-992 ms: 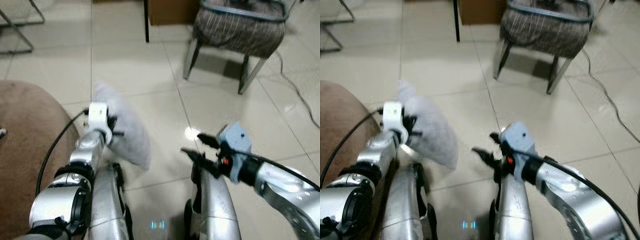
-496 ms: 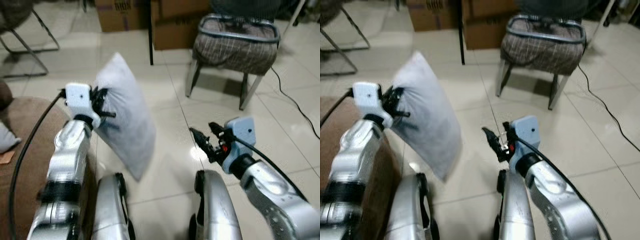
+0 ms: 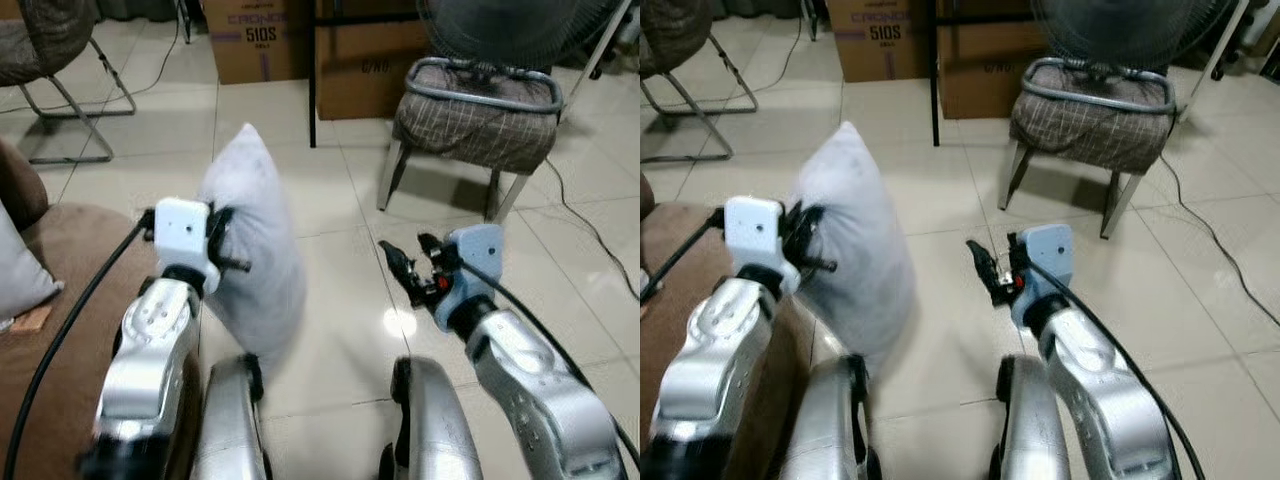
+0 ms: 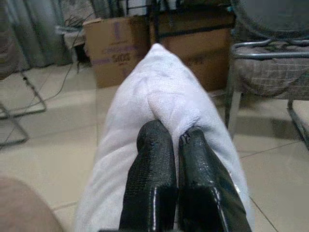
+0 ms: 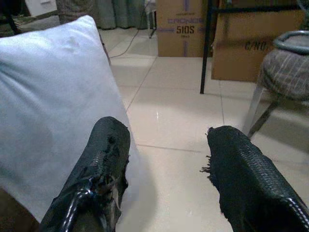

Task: Move the pillow to the sofa from floor

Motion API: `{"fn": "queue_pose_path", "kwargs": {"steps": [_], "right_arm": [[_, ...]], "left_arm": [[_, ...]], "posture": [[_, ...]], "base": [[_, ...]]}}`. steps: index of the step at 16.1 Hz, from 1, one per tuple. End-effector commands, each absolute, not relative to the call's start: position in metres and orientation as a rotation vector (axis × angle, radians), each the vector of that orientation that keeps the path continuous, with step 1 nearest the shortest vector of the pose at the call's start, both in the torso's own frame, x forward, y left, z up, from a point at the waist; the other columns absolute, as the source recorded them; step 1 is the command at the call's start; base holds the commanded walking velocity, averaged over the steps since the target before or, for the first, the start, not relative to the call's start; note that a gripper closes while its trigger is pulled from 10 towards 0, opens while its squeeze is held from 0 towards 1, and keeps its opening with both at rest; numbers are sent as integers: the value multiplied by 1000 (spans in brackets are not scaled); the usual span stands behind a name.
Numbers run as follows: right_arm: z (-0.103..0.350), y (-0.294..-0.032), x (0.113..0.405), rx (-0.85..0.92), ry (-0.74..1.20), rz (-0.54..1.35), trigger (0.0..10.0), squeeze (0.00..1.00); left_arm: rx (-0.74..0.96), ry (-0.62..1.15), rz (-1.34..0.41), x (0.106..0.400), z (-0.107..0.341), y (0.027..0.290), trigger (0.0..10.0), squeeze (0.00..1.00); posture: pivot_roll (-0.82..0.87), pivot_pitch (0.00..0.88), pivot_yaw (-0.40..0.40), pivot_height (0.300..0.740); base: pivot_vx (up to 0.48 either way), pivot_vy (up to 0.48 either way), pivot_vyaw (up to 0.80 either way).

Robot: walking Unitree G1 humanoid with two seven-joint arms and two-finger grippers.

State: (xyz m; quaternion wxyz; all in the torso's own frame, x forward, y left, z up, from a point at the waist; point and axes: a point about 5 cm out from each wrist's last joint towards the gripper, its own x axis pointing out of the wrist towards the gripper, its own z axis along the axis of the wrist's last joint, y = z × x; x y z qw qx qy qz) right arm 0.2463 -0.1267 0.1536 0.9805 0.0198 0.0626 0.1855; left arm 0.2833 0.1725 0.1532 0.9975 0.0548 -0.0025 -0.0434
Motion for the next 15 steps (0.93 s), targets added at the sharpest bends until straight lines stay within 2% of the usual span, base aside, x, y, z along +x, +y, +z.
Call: {"fn": "queue_pose_path", "kwargs": {"steps": [1,6,11,15], "right_arm": [[155,-126,248,28,111,378,10000,0],[151,-134,250,-21,120,348,10000,0],[151,-131,248,58,86,357,10000,0],[149,-130,242,49,75,374,10000,0]], "left_arm": [[138,-77,-56,283,170,176,10000,0],[155,-54,-34,281,164,168,10000,0],[169,-35,-28,278,159,169,10000,0],[177,-17,-30,274,154,168,10000,0]], "posture": [[-10,0,28,610],[-17,0,26,660],[-14,0,25,710],[-12,0,27,740]], "base": [[0,0,0],[0,0,0],[0,0,0],[0,0,0]]}}
